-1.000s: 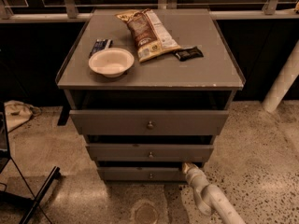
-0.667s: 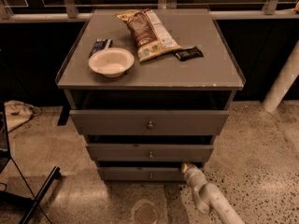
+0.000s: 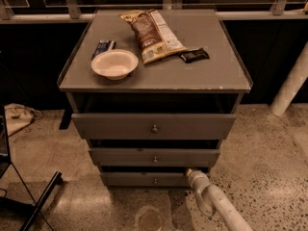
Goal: Open bottom drawer
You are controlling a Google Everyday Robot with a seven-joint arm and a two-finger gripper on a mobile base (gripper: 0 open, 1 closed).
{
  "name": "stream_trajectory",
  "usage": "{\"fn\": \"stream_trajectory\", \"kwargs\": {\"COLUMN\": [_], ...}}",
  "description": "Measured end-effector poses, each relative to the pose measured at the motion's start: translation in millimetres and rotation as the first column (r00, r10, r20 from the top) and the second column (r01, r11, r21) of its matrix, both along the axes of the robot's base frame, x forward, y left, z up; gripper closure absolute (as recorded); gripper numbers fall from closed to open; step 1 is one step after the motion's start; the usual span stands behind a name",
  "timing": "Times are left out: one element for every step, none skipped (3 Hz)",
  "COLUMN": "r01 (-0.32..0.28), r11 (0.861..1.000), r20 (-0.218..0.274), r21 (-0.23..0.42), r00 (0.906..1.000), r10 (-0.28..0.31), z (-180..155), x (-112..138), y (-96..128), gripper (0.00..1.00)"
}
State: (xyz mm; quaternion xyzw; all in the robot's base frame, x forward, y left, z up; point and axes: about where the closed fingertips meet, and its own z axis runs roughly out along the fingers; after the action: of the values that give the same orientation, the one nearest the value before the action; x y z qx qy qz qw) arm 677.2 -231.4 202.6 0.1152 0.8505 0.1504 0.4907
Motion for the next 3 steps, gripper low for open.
{"fn": "stream_trajectory", "kwargs": {"r01": [0.02,0.02,0.02], "r11": [1.0,1.0,1.0], "r20": [-0.032,-0.033,-0.039], "r21": [-0.009,-0.009,-0.011], "r00": [0.9993,0.9992,0.999], "r10": [-0.02,-0.02,-0.021], "z": [-10.2,-10.4,-9.1], "x": [3.4,3.5,3.5], "y": [-5.7,-5.6,-6.1], "gripper": [1.0,1.0,1.0]}}
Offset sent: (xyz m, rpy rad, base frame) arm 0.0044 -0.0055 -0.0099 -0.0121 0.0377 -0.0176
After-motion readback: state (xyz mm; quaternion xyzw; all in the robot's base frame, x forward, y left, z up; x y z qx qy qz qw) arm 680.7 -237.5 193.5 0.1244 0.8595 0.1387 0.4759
